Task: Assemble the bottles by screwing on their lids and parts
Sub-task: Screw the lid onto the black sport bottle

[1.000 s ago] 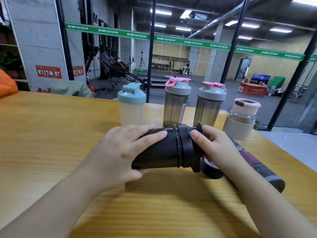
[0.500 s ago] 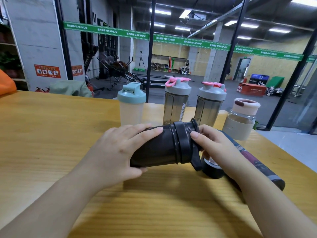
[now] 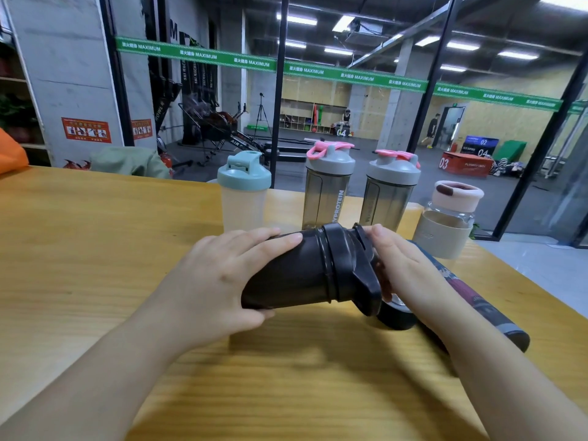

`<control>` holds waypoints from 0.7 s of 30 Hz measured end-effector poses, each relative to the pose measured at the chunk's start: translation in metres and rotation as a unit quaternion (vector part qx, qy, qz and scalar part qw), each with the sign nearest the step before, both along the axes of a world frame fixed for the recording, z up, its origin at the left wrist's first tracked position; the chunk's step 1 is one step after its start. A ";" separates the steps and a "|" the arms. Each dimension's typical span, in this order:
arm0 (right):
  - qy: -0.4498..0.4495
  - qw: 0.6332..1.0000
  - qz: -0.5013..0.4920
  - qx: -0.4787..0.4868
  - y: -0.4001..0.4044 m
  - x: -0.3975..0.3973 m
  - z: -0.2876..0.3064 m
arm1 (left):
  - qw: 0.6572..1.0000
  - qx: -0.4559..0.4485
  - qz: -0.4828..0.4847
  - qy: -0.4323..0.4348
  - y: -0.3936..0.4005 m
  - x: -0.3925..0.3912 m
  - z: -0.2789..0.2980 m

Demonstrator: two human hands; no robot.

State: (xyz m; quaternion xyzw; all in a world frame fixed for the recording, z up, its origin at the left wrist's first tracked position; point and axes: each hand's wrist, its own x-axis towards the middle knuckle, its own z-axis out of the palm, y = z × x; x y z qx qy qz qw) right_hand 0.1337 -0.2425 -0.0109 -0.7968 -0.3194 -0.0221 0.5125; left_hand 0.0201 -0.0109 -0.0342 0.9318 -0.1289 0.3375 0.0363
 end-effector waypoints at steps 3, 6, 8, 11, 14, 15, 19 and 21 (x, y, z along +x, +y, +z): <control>-0.078 0.996 0.022 -0.037 -0.006 0.010 -0.004 | 1.000 -0.024 -0.001 0.007 0.003 -0.001 0.000; -0.155 0.981 0.065 -0.101 -0.008 0.013 -0.007 | 0.999 -0.051 -0.005 0.016 0.004 0.000 -0.001; -0.180 0.974 0.082 -0.112 -0.009 0.013 -0.007 | 0.998 -0.063 -0.008 0.029 0.004 0.000 -0.002; -0.195 0.970 0.083 -0.121 -0.010 0.013 -0.004 | 0.996 -0.070 -0.011 0.050 0.004 0.000 -0.003; -0.186 0.970 0.087 -0.131 -0.011 0.010 0.000 | 0.996 -0.065 -0.014 0.060 0.005 0.000 -0.004; -0.178 0.970 0.090 -0.138 -0.011 0.008 0.001 | 0.996 -0.063 -0.014 0.059 0.005 0.000 -0.004; -0.126 0.975 0.111 -0.144 -0.014 0.008 0.002 | 0.997 -0.045 -0.008 0.058 0.008 -0.001 -0.004; -0.104 0.977 0.124 -0.137 -0.017 0.009 0.002 | 0.998 -0.036 -0.004 0.053 0.007 -0.001 -0.004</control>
